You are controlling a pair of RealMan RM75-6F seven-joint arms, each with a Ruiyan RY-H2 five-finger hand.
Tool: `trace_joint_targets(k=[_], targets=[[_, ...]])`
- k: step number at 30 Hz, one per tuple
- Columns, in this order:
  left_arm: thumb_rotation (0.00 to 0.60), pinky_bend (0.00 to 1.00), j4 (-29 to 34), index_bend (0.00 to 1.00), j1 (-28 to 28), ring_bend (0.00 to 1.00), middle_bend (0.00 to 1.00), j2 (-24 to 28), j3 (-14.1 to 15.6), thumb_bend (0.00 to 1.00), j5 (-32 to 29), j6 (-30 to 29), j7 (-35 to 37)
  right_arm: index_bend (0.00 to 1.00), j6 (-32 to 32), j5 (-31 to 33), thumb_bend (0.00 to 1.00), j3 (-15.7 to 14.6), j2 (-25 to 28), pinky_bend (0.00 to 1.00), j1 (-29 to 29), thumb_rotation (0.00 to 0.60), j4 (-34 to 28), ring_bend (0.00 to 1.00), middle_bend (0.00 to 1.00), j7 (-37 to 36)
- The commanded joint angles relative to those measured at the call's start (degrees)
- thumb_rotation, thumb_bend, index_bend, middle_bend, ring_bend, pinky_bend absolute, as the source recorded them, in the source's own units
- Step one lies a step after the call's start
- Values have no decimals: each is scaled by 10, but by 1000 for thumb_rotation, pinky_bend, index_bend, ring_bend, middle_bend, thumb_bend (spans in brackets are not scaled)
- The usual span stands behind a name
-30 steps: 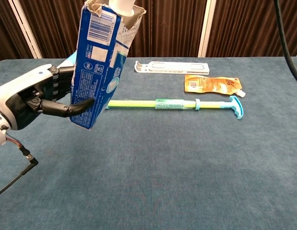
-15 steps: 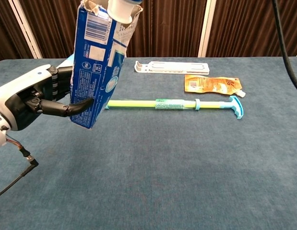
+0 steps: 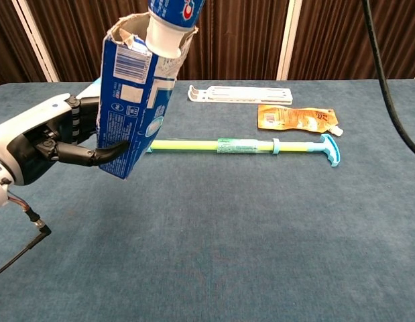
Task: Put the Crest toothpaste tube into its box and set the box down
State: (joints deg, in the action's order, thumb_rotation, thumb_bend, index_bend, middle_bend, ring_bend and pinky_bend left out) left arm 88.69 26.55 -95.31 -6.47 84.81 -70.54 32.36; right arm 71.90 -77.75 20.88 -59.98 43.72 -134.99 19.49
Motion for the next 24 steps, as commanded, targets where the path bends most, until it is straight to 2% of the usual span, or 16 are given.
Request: trace_joint_targets(k=[1,17,24], targets=[[600,74,-1,406,0,85,390,-1,0,460,1,-1,2,543,3,1,554,2,-2,0,-1,600,0,328,691,1],[600,74,-16,407,0,85,390,-13,3,460,0,1,3,553,9,-4,559,26,4,0,2,600,0,328,692,-20],[600,74,-15,407,0,85,390,-17,4,460,2,0,4,553,8,-5,559,21,-1,0,0,600,0,328,692,-23]])
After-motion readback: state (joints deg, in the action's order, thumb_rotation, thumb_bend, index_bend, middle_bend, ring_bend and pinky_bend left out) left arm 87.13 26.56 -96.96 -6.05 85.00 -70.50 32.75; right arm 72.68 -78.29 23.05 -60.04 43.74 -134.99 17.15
